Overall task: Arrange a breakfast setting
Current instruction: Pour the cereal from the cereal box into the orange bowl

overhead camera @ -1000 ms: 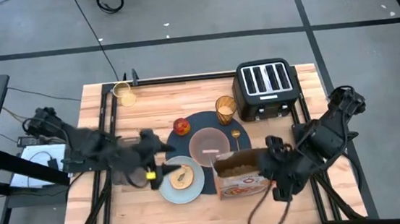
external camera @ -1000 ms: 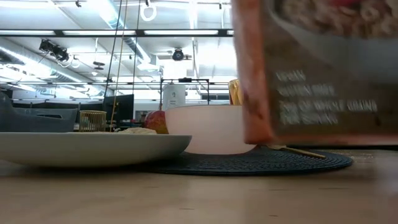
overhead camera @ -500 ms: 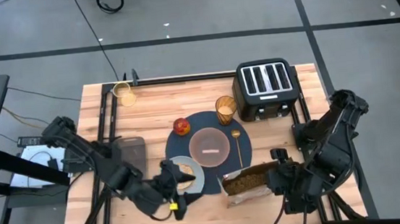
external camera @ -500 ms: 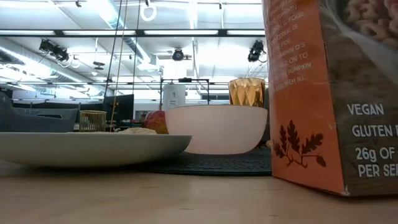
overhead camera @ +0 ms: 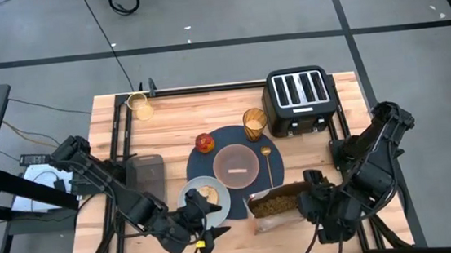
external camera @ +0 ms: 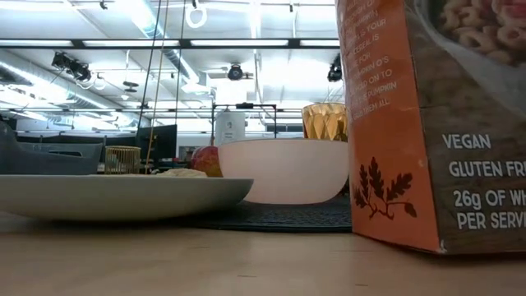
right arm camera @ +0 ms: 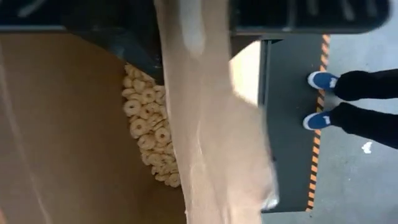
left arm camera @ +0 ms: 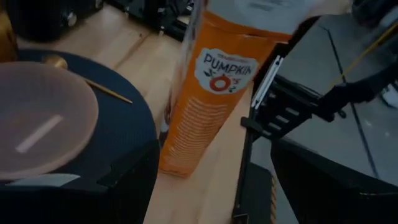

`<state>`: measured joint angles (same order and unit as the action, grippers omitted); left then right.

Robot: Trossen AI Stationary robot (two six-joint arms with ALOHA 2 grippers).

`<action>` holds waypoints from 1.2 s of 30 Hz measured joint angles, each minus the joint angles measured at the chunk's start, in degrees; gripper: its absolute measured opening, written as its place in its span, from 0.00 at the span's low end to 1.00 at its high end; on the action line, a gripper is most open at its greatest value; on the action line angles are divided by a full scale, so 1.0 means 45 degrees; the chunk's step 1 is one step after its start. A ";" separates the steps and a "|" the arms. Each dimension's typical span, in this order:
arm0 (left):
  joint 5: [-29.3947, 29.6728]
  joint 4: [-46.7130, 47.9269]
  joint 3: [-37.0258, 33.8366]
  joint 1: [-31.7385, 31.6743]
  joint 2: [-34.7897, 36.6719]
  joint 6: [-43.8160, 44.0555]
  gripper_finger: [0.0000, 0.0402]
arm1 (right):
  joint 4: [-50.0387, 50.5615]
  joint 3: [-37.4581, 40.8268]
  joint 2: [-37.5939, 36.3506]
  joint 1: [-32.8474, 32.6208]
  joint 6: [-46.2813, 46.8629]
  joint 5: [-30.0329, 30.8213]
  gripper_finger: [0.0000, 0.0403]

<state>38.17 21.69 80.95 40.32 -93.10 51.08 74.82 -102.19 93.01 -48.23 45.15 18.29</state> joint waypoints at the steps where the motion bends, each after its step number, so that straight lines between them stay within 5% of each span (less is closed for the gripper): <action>1: 0.0004 -0.0019 0.0002 -0.0038 0.0000 -0.0185 0.78 | -0.0047 -0.0005 -0.0002 0.0000 0.0050 -0.0127 0.28; 12: 0.0423 -0.0167 0.0005 -0.0272 -0.1000 -0.0530 0.78 | -0.0167 -0.1258 -0.0019 -0.0005 0.0007 -0.0356 0.53; 23: 0.0339 -0.0350 0.0000 -0.0357 -0.1418 -0.1438 0.78 | -0.2256 -0.2229 -0.0036 -0.0008 -0.0942 -0.0068 0.53; 29: 0.0118 -0.1003 0.0000 -0.0334 -0.1418 -0.3801 0.78 | -0.2967 -0.2268 -0.0061 -0.0005 -0.1619 0.0085 0.53; 36: -0.0297 -0.1387 0.0000 -0.0253 -0.1418 -0.4860 0.78 | -0.4283 -0.2268 -0.0798 -0.0010 -0.3435 0.1579 0.53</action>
<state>36.84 15.44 80.95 39.18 -99.48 29.21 55.55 -112.40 89.42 -48.27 29.69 25.40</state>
